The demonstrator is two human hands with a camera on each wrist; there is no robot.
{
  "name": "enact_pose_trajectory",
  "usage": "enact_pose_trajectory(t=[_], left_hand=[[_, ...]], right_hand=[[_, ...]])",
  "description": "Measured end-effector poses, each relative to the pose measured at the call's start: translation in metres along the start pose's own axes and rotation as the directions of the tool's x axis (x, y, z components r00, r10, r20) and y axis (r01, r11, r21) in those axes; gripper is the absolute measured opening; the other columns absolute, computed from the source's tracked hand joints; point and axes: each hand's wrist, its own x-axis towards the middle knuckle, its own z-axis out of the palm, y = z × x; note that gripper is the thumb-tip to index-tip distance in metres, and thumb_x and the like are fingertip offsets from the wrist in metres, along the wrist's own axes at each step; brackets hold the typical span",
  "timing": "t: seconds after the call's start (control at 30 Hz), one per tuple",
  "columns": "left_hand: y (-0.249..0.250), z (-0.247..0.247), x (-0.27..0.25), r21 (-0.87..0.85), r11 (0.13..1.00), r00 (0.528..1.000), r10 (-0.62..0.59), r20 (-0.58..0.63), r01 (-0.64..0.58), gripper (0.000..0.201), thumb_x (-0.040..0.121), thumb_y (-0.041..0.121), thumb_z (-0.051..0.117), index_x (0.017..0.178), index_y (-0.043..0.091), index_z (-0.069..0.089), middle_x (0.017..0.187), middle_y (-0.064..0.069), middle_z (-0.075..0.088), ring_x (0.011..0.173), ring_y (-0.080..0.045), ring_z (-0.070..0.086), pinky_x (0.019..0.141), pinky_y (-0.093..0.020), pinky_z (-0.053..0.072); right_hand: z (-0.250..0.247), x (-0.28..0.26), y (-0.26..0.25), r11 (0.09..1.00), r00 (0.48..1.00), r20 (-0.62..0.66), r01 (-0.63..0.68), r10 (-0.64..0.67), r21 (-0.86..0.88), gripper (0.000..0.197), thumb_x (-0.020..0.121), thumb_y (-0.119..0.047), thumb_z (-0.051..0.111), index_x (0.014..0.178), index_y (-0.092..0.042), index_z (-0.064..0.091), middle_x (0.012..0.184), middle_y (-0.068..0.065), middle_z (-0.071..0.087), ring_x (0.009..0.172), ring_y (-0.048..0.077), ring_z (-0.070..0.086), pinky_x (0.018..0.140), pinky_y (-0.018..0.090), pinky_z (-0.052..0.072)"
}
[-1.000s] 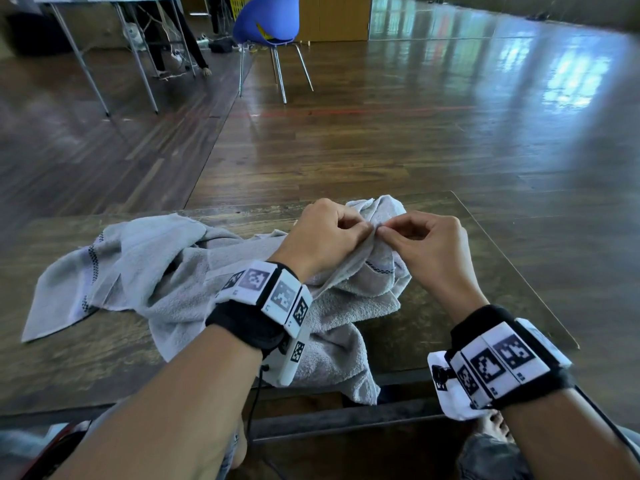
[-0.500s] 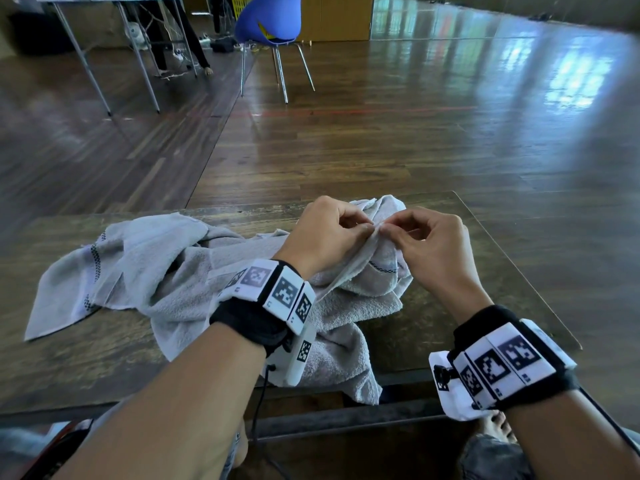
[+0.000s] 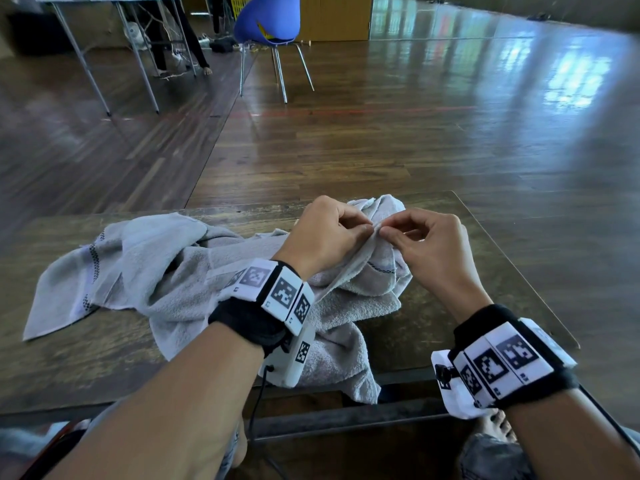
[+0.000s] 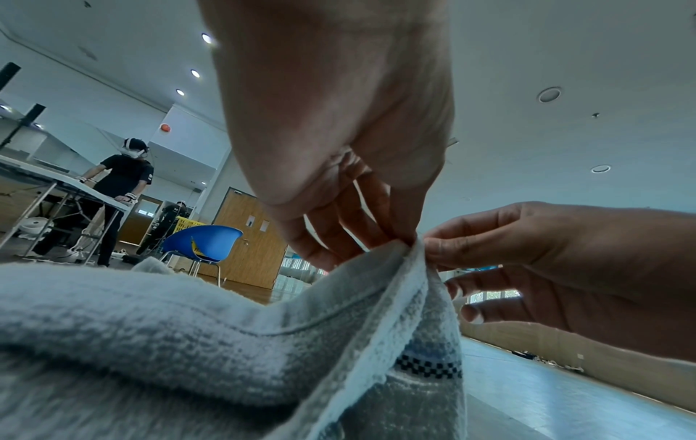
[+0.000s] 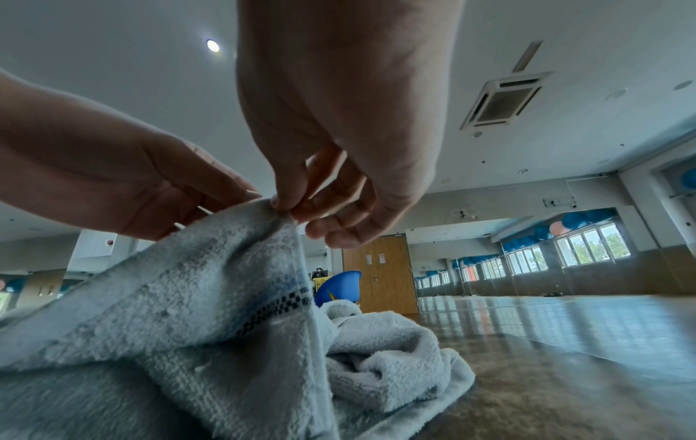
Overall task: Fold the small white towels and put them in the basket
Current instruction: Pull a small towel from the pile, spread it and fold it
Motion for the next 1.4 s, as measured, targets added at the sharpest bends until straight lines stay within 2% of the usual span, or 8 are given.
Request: enact_pose_trajectory(t=[0.3,0.63,0.73,0.87,1.03,1.2,1.3,1.4], left_hand=[[-0.0024,0.0010,0.0008,-0.031,0.999,0.999,0.034,-0.012,-0.034,0.010,0.088,0.022,0.074,0.094,0.018,0.081,0.076,0.008,0.074,0.055,0.010,0.057,0.059,-0.006,0.040],[-0.0006,-0.0019,-0.0008,-0.047,0.999,0.999,0.024,0.035,-0.023,0.011,0.088,0.027,0.074,0.095,0.020,0.081,0.079,0.008,0.076,0.062,0.003,0.064,0.062,-0.012,0.046],[0.0003,-0.0018,-0.0009,-0.074,0.997,1.000,0.023,0.021,-0.021,0.010,0.087,0.025,0.075,0.092,0.019,0.081,0.078,0.008,0.077,0.065,0.004,0.065,0.063,-0.011,0.048],[0.0019,-0.0031,-0.0007,-0.093,0.995,0.999,0.025,0.040,-0.021,0.013,0.086,0.030,0.076,0.091,0.019,0.081,0.080,0.007,0.077,0.077,-0.006,0.072,0.069,-0.020,0.055],[0.0009,-0.0029,-0.0014,-0.088,0.996,1.000,0.024,0.011,-0.023,0.015,0.082,0.027,0.080,0.091,0.016,0.080,0.082,0.005,0.077,0.075,-0.003,0.071,0.067,-0.016,0.055],[-0.0004,-0.0017,-0.0002,-0.048,0.998,0.999,0.044,0.018,-0.043,0.016,0.084,0.025,0.079,0.097,0.016,0.080,0.085,0.004,0.077,0.076,-0.003,0.070,0.070,-0.015,0.053],[-0.0018,-0.0018,-0.0003,0.009,0.997,0.997,0.075,-0.004,-0.075,0.014,0.082,0.033,0.080,0.091,0.022,0.075,0.078,0.005,0.072,0.067,-0.005,0.065,0.065,-0.021,0.053],[-0.0040,-0.0049,-0.0020,0.051,0.993,0.994,0.106,0.017,-0.107,0.022,0.080,0.044,0.078,0.083,0.026,0.066,0.079,0.009,0.068,0.066,-0.001,0.060,0.063,-0.022,0.053]], right_hand=[[-0.0006,-0.0020,-0.0014,1.000,1.000,0.028,0.007,-0.006,-0.023,0.011,0.085,-0.022,0.080,0.083,-0.032,0.078,0.080,-0.029,0.072,0.072,0.001,0.066,0.066,0.004,0.044],[0.0014,-0.0010,-0.0008,1.000,0.999,0.042,0.010,-0.009,-0.028,0.014,0.088,-0.013,0.075,0.084,-0.026,0.077,0.080,-0.021,0.074,0.074,-0.001,0.067,0.068,0.006,0.046],[0.0012,-0.0018,-0.0032,0.999,0.999,0.028,0.036,-0.036,-0.023,0.011,0.088,-0.012,0.076,0.085,-0.022,0.078,0.081,-0.018,0.074,0.078,0.002,0.068,0.075,0.014,0.051],[0.0012,-0.0019,-0.0038,0.999,0.999,0.025,0.036,-0.036,-0.027,0.008,0.089,-0.014,0.075,0.086,-0.021,0.078,0.080,-0.016,0.075,0.078,0.004,0.068,0.077,0.020,0.054],[0.0015,-0.0021,-0.0027,0.999,0.998,0.054,0.039,-0.038,-0.008,0.011,0.089,-0.019,0.076,0.084,-0.028,0.076,0.082,-0.021,0.074,0.081,0.005,0.068,0.075,0.016,0.051],[0.0005,-0.0012,-0.0011,0.999,0.991,0.131,0.020,-0.025,0.037,0.010,0.090,-0.019,0.075,0.095,-0.027,0.077,0.090,-0.015,0.076,0.088,0.006,0.069,0.083,0.020,0.052],[-0.0002,-0.0003,0.0002,0.999,0.995,0.098,0.026,-0.029,0.036,0.012,0.088,-0.014,0.076,0.092,-0.026,0.078,0.084,-0.012,0.076,0.084,0.002,0.069,0.079,0.014,0.051],[0.0003,0.0013,-0.0007,0.999,0.999,0.048,0.019,-0.021,0.042,0.013,0.089,-0.012,0.075,0.088,-0.024,0.076,0.083,-0.013,0.074,0.081,0.000,0.068,0.076,0.020,0.054]])
